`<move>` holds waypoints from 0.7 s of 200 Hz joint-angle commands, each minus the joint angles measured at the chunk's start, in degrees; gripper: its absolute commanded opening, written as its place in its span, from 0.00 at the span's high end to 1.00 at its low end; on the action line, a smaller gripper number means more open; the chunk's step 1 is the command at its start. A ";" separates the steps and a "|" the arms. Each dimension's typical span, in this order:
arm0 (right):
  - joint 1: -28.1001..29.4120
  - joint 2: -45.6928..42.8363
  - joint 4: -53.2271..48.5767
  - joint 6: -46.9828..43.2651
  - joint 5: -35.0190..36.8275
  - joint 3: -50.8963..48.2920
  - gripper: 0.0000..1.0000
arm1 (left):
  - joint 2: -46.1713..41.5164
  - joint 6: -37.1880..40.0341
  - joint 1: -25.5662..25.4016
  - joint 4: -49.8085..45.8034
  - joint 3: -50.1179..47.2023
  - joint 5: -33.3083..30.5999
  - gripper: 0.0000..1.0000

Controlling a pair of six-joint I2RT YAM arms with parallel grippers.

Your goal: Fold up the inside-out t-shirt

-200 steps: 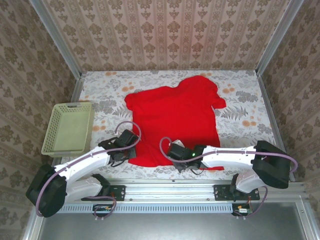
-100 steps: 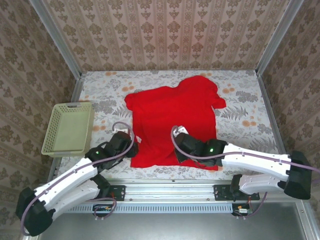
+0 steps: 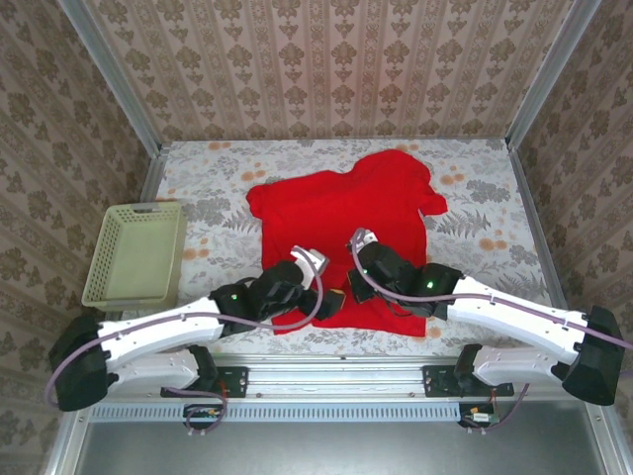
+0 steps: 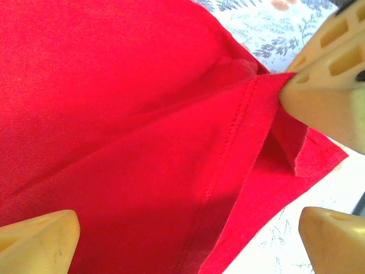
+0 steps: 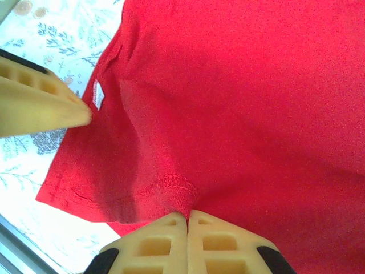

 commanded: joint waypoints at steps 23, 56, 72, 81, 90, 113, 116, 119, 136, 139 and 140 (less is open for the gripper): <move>-0.37 -2.49 4.54 0.77 -3.35 -0.50 0.96 | 7.20 1.11 -0.31 5.93 2.84 -3.77 0.01; -0.77 -3.24 5.50 1.29 -3.73 -1.81 0.95 | 10.62 -2.03 1.03 5.93 4.27 -7.26 0.18; -1.02 -3.16 5.60 1.67 -3.39 -2.47 0.95 | 11.00 -2.69 1.50 6.39 4.72 -7.93 0.31; -1.24 -3.12 5.64 1.85 -3.25 -2.94 0.95 | 11.11 -2.52 1.70 6.34 5.07 -8.25 0.38; -1.50 -3.07 5.87 2.03 -3.15 -3.35 0.94 | 11.00 -2.50 1.80 5.87 5.60 -8.50 0.46; -1.87 -2.81 6.43 2.31 -3.01 -4.09 0.91 | 10.14 -2.59 2.22 4.97 6.30 -8.99 0.65; -1.89 -2.73 6.51 2.30 -3.00 -4.17 0.91 | 9.98 -2.59 2.21 4.91 6.34 -9.03 0.67; -1.93 -2.64 6.60 2.30 -2.97 -4.19 0.91 | 9.83 -2.67 2.44 4.79 6.43 -8.91 0.69; -2.01 -2.44 6.94 2.23 -2.46 -4.63 0.88 | 9.27 -3.05 3.37 4.35 6.70 -7.88 0.81; -2.04 -2.45 7.07 2.24 -2.45 -4.76 0.87 | 9.20 -3.10 3.51 4.30 6.72 -7.56 0.82; -2.04 -2.45 7.14 2.23 -2.42 -4.74 0.86 | 9.18 -3.18 3.54 4.28 6.77 -7.52 0.83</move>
